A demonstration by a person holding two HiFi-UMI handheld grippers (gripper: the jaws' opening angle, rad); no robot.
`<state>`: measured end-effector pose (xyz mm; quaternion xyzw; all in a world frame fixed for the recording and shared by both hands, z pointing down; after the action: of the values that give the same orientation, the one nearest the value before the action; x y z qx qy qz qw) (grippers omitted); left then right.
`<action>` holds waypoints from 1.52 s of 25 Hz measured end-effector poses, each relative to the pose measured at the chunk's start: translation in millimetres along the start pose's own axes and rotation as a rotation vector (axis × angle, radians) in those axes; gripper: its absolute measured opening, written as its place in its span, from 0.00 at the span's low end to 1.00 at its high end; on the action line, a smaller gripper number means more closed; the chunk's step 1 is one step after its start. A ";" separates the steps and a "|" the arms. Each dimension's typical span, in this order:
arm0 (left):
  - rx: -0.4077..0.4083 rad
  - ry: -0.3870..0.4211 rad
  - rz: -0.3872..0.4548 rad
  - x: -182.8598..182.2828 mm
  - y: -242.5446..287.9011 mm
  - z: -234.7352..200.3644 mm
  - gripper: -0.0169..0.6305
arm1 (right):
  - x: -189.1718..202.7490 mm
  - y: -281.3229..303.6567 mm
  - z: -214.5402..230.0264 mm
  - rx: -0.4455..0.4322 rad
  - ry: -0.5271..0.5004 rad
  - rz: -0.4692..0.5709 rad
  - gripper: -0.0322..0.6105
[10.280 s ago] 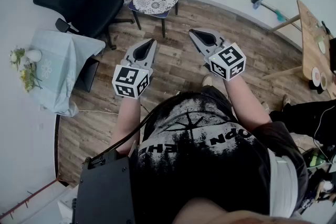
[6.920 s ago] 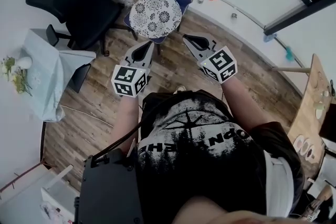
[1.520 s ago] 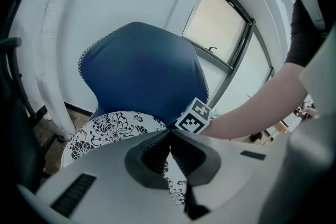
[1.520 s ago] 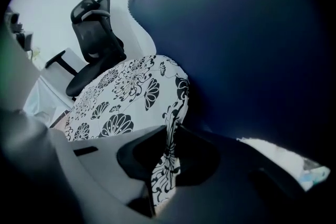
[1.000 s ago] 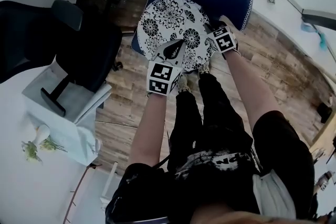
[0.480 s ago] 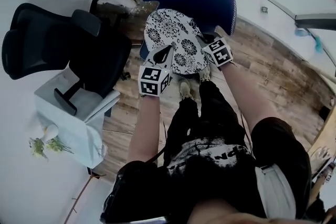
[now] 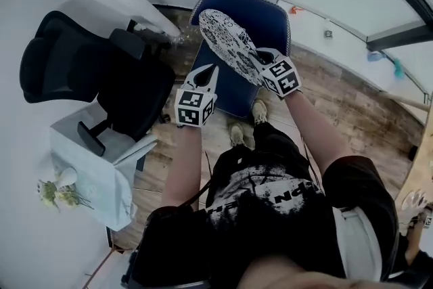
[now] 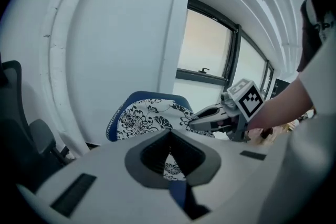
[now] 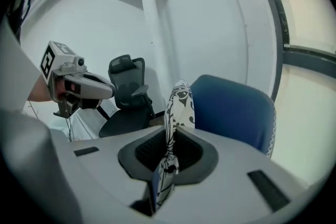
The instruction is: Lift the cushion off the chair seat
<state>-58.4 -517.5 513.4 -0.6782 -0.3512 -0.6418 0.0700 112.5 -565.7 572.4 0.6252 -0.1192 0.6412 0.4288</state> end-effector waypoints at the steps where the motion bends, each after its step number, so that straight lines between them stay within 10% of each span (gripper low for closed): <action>1: 0.000 0.005 0.012 -5.9 -2.8 0.8 0.05 | -10.3 -4.2 -2.7 0.000 -0.005 0.018 0.11; 23: -0.039 0.049 0.261 -110.6 -32.0 0.4 0.05 | -177.8 -79.8 -24.1 -0.056 -0.183 0.377 0.11; 38: -0.036 0.083 0.246 -115.5 -28.0 7.3 0.05 | -181.6 -85.2 -25.6 -0.065 -0.177 0.389 0.11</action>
<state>-60.2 -537.4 396.0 -0.6901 -0.2503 -0.6622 0.1505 127.0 -569.4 370.8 0.6302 -0.2953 0.6502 0.3048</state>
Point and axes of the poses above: the fingertips, and each gripper's own axes: y forward along the fingers, z to its right, x out of its underside, the point moved 5 cm from there along -y, backward along the fingers, and after that the axes turned 12 degrees about z, right-handed, at the moved point
